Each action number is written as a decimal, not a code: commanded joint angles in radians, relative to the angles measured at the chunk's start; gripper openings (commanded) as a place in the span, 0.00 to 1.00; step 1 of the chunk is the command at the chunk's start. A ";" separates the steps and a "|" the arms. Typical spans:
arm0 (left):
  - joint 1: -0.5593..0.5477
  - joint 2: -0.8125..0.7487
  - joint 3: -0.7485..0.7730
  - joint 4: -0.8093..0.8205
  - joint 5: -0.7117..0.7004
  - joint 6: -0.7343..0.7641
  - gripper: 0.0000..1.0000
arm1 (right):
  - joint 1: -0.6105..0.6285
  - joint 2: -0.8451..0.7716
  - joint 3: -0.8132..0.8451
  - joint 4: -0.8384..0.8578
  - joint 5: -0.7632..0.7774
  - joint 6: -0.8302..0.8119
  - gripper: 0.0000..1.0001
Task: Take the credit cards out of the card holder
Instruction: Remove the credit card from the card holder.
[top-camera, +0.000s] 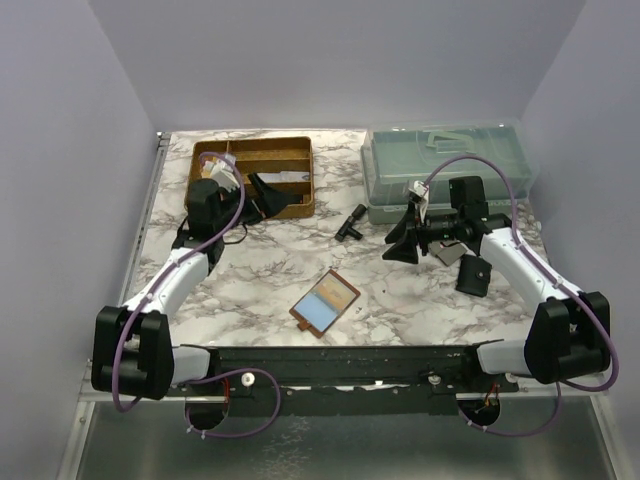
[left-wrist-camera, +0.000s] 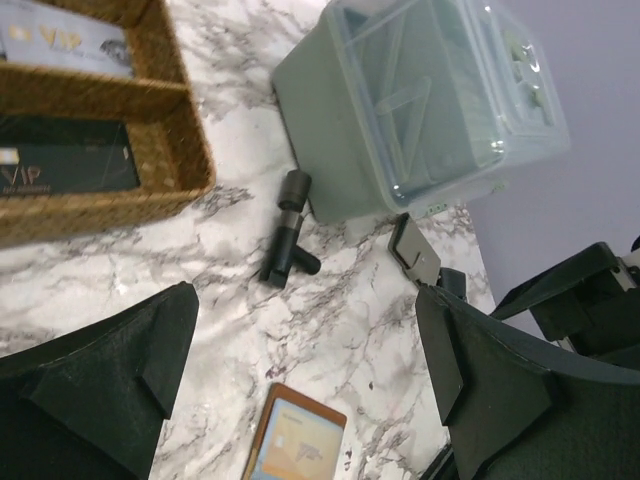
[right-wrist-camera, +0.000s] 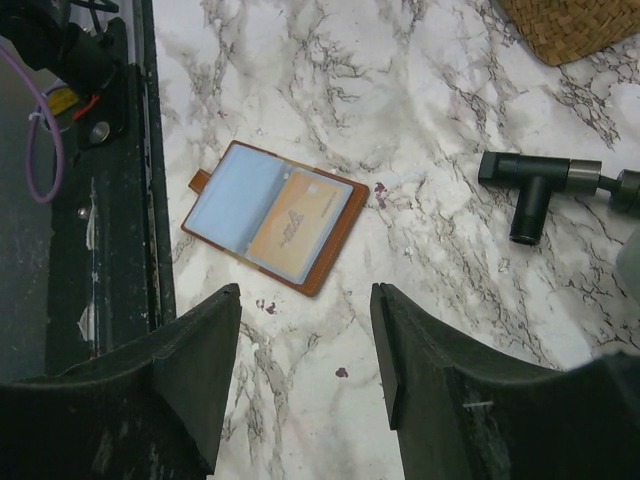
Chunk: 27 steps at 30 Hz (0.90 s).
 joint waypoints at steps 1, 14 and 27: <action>0.012 -0.040 -0.116 0.169 -0.022 -0.099 0.99 | -0.012 -0.007 0.001 -0.029 -0.021 -0.051 0.61; -0.061 -0.058 -0.169 0.077 0.048 -0.200 0.99 | -0.024 0.008 -0.017 -0.016 -0.052 -0.047 0.61; -0.484 -0.317 -0.368 -0.095 -0.405 -0.313 0.99 | 0.001 0.060 -0.097 0.150 -0.088 0.153 0.59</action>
